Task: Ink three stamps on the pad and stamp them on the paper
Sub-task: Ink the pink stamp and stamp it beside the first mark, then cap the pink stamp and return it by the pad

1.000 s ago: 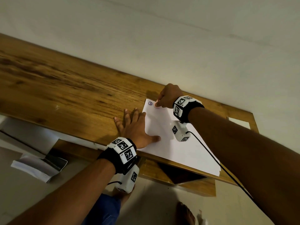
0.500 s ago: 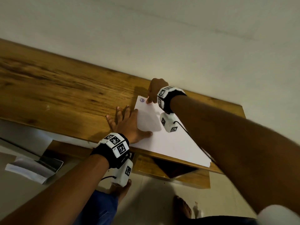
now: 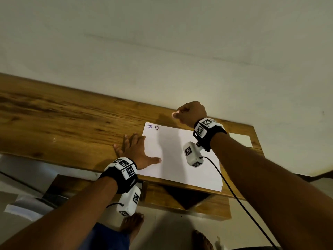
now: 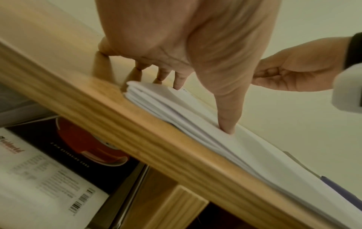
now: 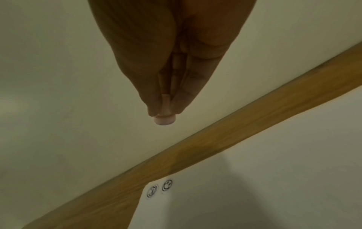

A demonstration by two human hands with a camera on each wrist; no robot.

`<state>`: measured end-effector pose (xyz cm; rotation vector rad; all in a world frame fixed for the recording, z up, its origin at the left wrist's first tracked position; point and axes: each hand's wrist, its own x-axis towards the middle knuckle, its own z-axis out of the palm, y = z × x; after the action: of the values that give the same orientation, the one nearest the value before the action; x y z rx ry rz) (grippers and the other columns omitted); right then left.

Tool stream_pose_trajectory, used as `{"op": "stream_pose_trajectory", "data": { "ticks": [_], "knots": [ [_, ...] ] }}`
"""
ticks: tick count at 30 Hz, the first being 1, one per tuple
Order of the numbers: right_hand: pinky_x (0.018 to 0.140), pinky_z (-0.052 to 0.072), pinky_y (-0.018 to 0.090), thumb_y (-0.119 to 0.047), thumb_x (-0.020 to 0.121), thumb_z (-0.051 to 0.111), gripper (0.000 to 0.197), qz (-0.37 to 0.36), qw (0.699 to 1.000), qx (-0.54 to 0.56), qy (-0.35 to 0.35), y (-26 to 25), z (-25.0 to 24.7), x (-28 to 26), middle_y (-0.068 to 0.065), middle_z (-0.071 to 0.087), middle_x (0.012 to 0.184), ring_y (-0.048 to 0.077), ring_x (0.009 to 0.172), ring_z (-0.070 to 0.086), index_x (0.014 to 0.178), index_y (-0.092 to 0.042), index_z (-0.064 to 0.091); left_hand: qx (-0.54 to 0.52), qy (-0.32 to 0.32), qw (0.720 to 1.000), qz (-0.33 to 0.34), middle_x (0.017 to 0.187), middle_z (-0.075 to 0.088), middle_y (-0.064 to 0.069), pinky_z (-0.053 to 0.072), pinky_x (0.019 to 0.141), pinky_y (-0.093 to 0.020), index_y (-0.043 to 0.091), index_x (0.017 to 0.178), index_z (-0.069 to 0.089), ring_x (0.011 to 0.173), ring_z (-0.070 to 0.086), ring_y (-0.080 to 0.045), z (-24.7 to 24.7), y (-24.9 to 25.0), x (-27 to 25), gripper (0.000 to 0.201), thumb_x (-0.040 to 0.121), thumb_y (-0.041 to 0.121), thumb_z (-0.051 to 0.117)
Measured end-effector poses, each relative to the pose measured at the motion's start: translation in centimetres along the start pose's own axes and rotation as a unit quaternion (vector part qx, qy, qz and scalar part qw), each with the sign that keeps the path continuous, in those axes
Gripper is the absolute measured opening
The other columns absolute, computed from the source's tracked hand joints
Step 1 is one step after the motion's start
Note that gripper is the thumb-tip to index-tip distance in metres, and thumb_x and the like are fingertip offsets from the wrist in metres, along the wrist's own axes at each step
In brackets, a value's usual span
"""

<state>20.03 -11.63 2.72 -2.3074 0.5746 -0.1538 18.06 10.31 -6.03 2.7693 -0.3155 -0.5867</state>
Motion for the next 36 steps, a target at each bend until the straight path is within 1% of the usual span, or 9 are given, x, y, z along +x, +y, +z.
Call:
{"op": "stream_pose_trajectory", "data": {
  "ticks": [6, 9, 11, 13, 16, 19, 23, 29, 36],
  "knots": [
    [0.078, 0.062, 0.038, -0.032, 0.075, 0.084, 0.016, -0.033, 0.999, 0.027, -0.013, 2.4, -1.9, -3.7, -0.001, 0.075, 0.069, 0.015, 0.066, 0.074, 0.081, -0.019, 0.077, -0.043, -0.006, 0.999, -0.025, 0.161, 0.012, 0.004, 0.0, 0.111, -0.068, 0.032, 0.148, 0.026, 0.149, 0.0, -0.03, -1.3, 0.7, 0.2, 0.116, 0.052, 0.084, 0.063],
    [0.074, 0.062, 0.035, -0.033, 0.075, 0.085, 0.02, -0.036, 0.998, 0.047, 0.006, 3.3, -3.5, -5.5, 0.001, 0.076, 0.072, 0.017, 0.066, 0.074, 0.085, -0.016, 0.078, -0.147, 0.024, 0.989, -0.022, 0.138, 0.053, 0.004, 0.037, 0.105, -0.057, 0.036, 0.122, 0.054, 0.127, 0.049, -0.025, -1.9, 0.3, 0.9, 0.098, 0.041, 0.09, 0.062],
    [0.073, 0.063, 0.034, -0.032, 0.075, 0.086, 0.019, -0.029, 0.996, 0.075, 0.032, 4.1, -5.1, -6.8, -0.001, 0.076, 0.073, 0.015, 0.066, 0.074, 0.083, -0.017, 0.079, -0.193, 0.045, 0.98, -0.007, 0.122, 0.065, 0.009, 0.052, 0.092, -0.046, 0.034, 0.109, 0.058, 0.106, 0.063, -0.019, -2.0, 0.1, 1.3, 0.09, 0.037, 0.087, 0.065],
    [0.073, 0.064, 0.039, -0.031, 0.075, 0.086, 0.017, -0.015, 0.991, 0.116, 0.058, 5.4, -6.5, -8.2, 0.001, 0.076, 0.073, 0.014, 0.063, 0.073, 0.082, -0.017, 0.079, -0.178, 0.059, 0.982, -0.001, 0.132, 0.058, 0.007, 0.049, 0.097, -0.044, 0.035, 0.12, 0.055, 0.114, 0.059, -0.021, -2.7, 0.9, 0.2, 0.089, 0.046, 0.084, 0.064],
    [0.064, 0.063, 0.038, -0.03, 0.075, 0.087, 0.018, -0.002, 0.984, 0.147, 0.1, 8.4, -9.3, -11.1, 0.003, 0.076, 0.073, 0.013, 0.061, 0.07, 0.083, -0.017, 0.079, -0.169, 0.089, 0.98, 0.057, 0.136, 0.054, 0.0, 0.044, 0.1, -0.036, 0.028, 0.122, 0.059, 0.121, 0.054, -0.023, -3.0, 3.9, -2.4, 0.055, 0.075, 0.052, 0.072],
    [0.062, 0.056, 0.028, -0.031, 0.077, 0.085, 0.015, 0.023, 0.978, 0.15, 0.141, 12.0, -11.5, -14.6, -0.004, 0.075, 0.074, 0.012, 0.066, 0.07, 0.085, -0.021, 0.077, -0.201, 0.074, 0.969, 0.125, 0.121, 0.063, 0.0, 0.044, 0.085, -0.026, 0.022, 0.112, 0.067, 0.105, 0.059, -0.017, -1.4, 7.2, -5.1, 0.031, 0.083, 0.032, 0.071],
    [0.076, 0.061, 0.041, -0.029, 0.078, 0.084, 0.011, 0.05, 0.969, 0.151, 0.188, 17.4, -12.8, -18.6, -0.005, 0.076, 0.077, 0.016, 0.074, 0.073, 0.086, -0.024, 0.078, -0.209, 0.022, 0.958, 0.197, 0.096, 0.072, 0.004, 0.053, 0.078, -0.026, 0.02, 0.095, 0.073, 0.081, 0.064, -0.009, 2.3, 12.3, -8.3, 0.012, 0.083, 0.023, 0.071],
    [0.076, 0.06, 0.039, -0.013, 0.077, 0.082, 0.023, 0.115, 0.933, 0.22, 0.262, 23.1, -13.0, -22.0, -0.002, 0.074, 0.086, 0.016, 0.076, 0.068, 0.098, -0.022, 0.078, -0.182, -0.062, 0.94, 0.281, 0.096, 0.069, 0.008, 0.05, 0.076, -0.017, 0.023, 0.103, 0.072, 0.081, 0.061, -0.003, 9.1, 19.8, -11.8, 0.02, 0.083, 0.021, 0.07],
    [0.071, 0.054, 0.024, -0.018, 0.076, 0.081, 0.018, 0.101, 0.942, 0.218, 0.235, 24.0, -12.7, -21.2, -0.007, 0.074, 0.084, 0.008, 0.078, 0.068, 0.093, -0.024, 0.08, -0.145, -0.012, 0.94, 0.308, 0.109, 0.061, 0.002, 0.042, 0.079, -0.02, 0.021, 0.12, 0.061, 0.094, 0.055, -0.011, 12.9, 23.9, -12.2, 0.038, 0.083, 0.024, 0.068]
  ]
}}
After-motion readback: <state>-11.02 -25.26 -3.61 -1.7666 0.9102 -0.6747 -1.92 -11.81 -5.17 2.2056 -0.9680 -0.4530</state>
